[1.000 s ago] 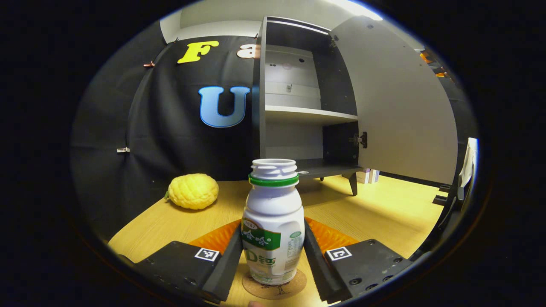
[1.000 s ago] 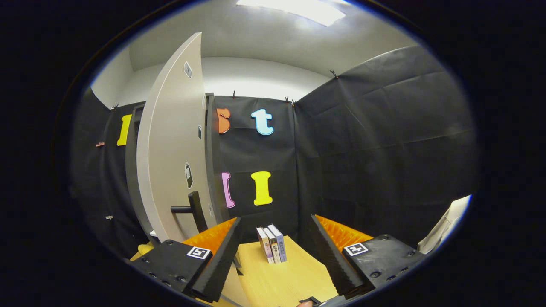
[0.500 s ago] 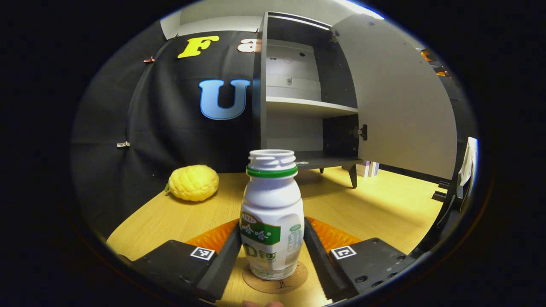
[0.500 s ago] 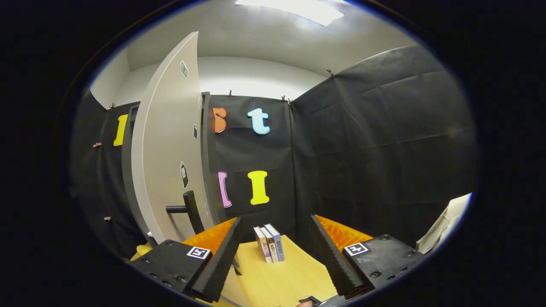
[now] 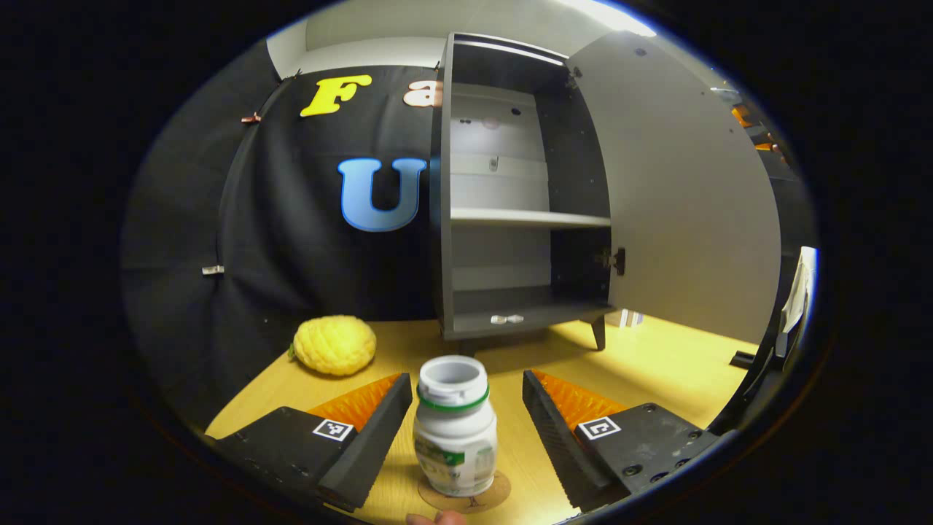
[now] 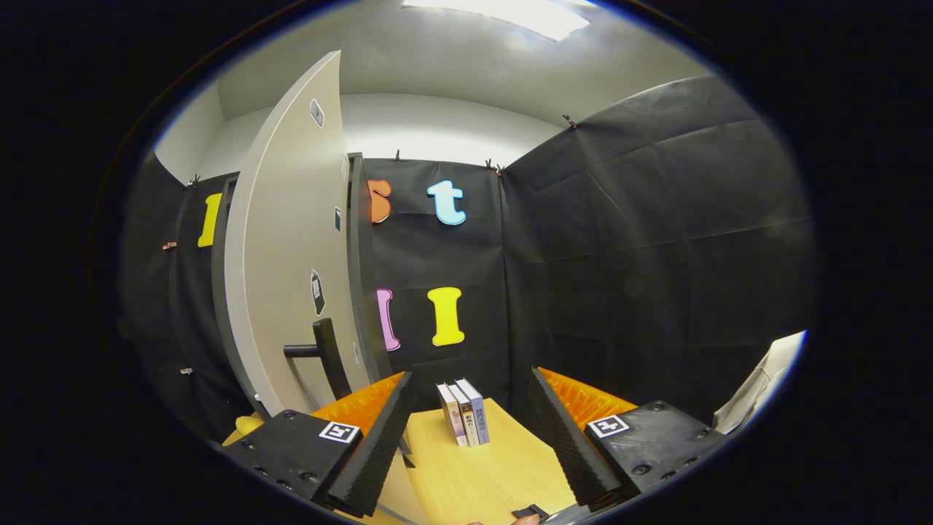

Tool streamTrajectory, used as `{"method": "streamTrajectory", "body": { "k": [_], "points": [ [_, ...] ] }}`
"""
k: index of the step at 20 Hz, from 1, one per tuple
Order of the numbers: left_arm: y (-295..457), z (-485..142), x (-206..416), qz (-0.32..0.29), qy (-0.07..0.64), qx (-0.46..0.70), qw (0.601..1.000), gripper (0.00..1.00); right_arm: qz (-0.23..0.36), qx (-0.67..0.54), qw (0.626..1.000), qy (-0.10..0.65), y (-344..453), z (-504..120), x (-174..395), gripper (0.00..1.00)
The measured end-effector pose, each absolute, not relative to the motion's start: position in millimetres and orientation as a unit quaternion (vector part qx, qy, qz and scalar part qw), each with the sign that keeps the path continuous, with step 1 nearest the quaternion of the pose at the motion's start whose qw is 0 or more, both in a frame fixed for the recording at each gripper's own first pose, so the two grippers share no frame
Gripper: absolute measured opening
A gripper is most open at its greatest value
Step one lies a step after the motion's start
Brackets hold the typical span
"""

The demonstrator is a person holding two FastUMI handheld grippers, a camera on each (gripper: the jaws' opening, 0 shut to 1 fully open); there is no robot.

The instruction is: Open the cabinet door with the right hand, grasp the bottle in the cabinet with the left hand and place it on the coaster, then close the cabinet door with the right hand.

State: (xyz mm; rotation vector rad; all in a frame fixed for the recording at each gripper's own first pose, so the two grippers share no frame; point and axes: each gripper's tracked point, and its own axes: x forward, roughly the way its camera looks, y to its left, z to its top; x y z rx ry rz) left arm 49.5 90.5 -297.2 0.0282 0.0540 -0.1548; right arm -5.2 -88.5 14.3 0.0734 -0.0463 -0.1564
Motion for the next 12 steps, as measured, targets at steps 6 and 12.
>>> {"method": "streamTrajectory", "body": {
  "k": [6,12],
  "points": [
    [96,-204,43,-0.038,0.024,-0.04,0.998,0.96,-0.062,0.046,0.997,-0.011,-87,11,7,0.98],
    [103,-101,38,-0.003,0.015,-0.03,0.999,0.94,-0.038,0.068,0.997,-0.002,-82,12,14,0.98]
  ]
}}
